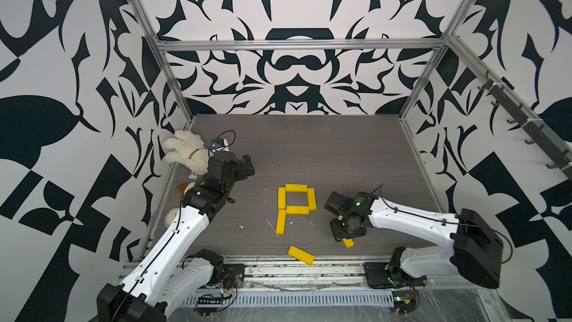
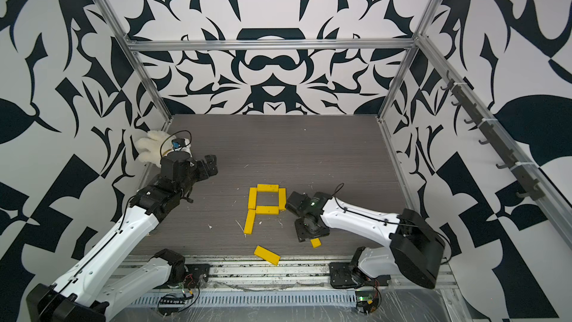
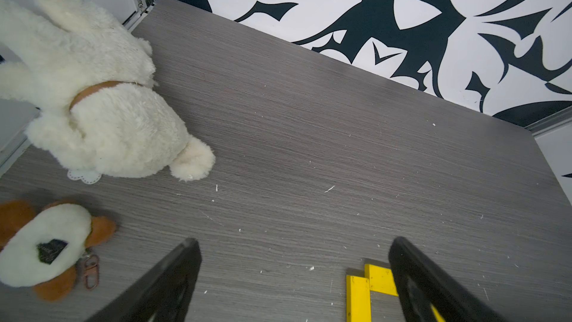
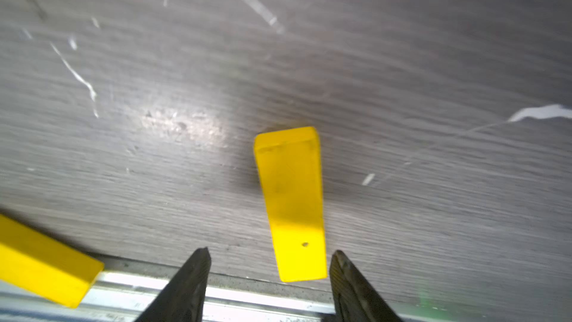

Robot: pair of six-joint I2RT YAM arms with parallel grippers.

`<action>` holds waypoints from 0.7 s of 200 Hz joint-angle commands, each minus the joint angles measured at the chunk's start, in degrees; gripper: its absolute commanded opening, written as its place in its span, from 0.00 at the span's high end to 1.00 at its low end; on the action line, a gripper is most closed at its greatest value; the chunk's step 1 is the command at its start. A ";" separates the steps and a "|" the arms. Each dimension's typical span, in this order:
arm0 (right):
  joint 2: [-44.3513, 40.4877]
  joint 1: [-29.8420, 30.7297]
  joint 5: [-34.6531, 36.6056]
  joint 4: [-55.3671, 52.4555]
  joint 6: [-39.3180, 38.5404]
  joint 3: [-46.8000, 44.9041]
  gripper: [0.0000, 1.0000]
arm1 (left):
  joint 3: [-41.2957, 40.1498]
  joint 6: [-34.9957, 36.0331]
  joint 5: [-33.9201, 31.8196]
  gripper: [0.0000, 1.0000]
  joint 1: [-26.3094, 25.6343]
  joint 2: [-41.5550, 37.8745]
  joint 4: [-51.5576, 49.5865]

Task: Assemble the number 8 with building blocks
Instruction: Adjust the building block at the center of the board.

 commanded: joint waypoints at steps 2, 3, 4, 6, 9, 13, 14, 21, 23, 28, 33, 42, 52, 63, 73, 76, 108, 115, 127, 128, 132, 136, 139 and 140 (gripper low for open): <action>-1.86 -2.35 -1.43 -1.98 -3.17 -0.64 0.38 | 1.79 -0.19 0.65 0.01 0.27 0.85 -1.53; -1.78 -2.37 -1.50 -2.01 -3.24 -0.64 0.38 | 1.77 -0.18 0.67 0.01 0.24 0.89 -1.52; -1.70 -2.43 -1.49 -2.03 -3.27 -0.64 0.38 | 1.76 -0.17 0.64 0.01 0.28 0.91 -1.52; -1.53 -2.41 -1.64 -2.05 -3.36 -0.71 0.38 | 1.82 -0.16 0.64 0.01 0.23 0.93 -1.56; -1.19 -2.33 -1.82 -2.18 -3.47 -0.74 0.38 | 1.84 -0.22 0.70 0.01 0.25 0.93 -1.60; -0.68 -2.39 -2.24 -2.28 -3.68 -0.85 0.38 | 1.89 -0.25 0.69 0.01 0.22 0.94 -1.65; -0.49 -2.35 -2.34 -2.30 -3.76 -0.88 0.38 | 1.91 -0.25 0.69 0.00 0.22 0.89 -1.67; 0.47 -2.37 -2.57 -2.22 -4.19 -1.11 0.38 | 1.93 -0.38 0.73 0.01 0.27 0.80 -1.68; 0.79 -2.39 -2.55 -2.22 -4.25 -1.20 0.38 | 1.93 -0.41 0.77 0.01 0.23 0.77 -1.63; 1.43 -2.32 -2.55 -1.86 -4.36 -1.46 0.39 | 2.03 -0.49 0.76 0.00 0.29 0.70 -1.61; 1.88 -2.37 -2.82 -1.37 -4.57 -1.79 0.39 | 1.98 -0.58 0.71 0.01 0.31 0.65 -1.55; 2.39 -2.39 -3.31 0.04 -4.61 -2.41 0.41 | 2.01 -0.67 0.57 0.01 0.27 0.59 -1.46; 2.59 -2.35 -3.71 1.35 -4.55 -3.12 0.41 | 2.16 -0.60 0.54 0.01 0.27 0.66 -1.63; 2.98 -2.44 -3.89 2.07 -4.62 -3.78 0.42 | 2.45 -0.55 0.50 0.01 0.27 0.67 -2.05; 3.31 -2.40 -3.62 2.02 -4.71 -4.15 0.42 | 2.62 -0.51 0.37 0.00 0.27 0.60 -2.38; 3.49 -2.40 -3.39 2.00 -4.67 -4.23 0.42 | 2.63 -0.51 0.37 0.01 0.23 0.59 -2.40; 4.51 -2.44 -3.86 3.99 -4.88 -4.68 0.47 | 2.59 -0.69 0.32 0.01 0.29 0.31 -2.40; 4.92 -2.44 -4.33 4.87 -5.10 -4.68 0.47 | 2.50 -0.73 0.38 0.01 0.30 0.24 -2.36; 5.54 -2.42 -5.35 6.62 -5.73 -4.62 0.47 | 2.24 -0.77 0.58 0.01 0.30 0.15 -2.28; 5.61 -2.45 -5.39 6.77 -5.84 -4.56 0.47 | 2.17 -0.77 0.59 0.01 0.31 0.15 -2.25; 5.88 -2.47 -5.68 7.21 -6.06 -4.44 0.47 | 2.04 -0.77 0.60 0.01 0.27 0.06 -2.14; 6.26 -2.54 -5.99 7.53 -6.33 -4.21 0.47 | 1.95 -0.77 0.60 0.01 0.23 -0.02 -2.19; 6.66 -2.64 -6.36 7.65 -6.56 -4.02 0.48 | 1.84 -0.77 0.60 0.01 0.24 -0.11 -2.21; 6.78 -2.69 -6.43 7.68 -6.65 -3.95 0.49 | 1.84 -0.77 0.60 0.01 0.23 -0.11 -2.17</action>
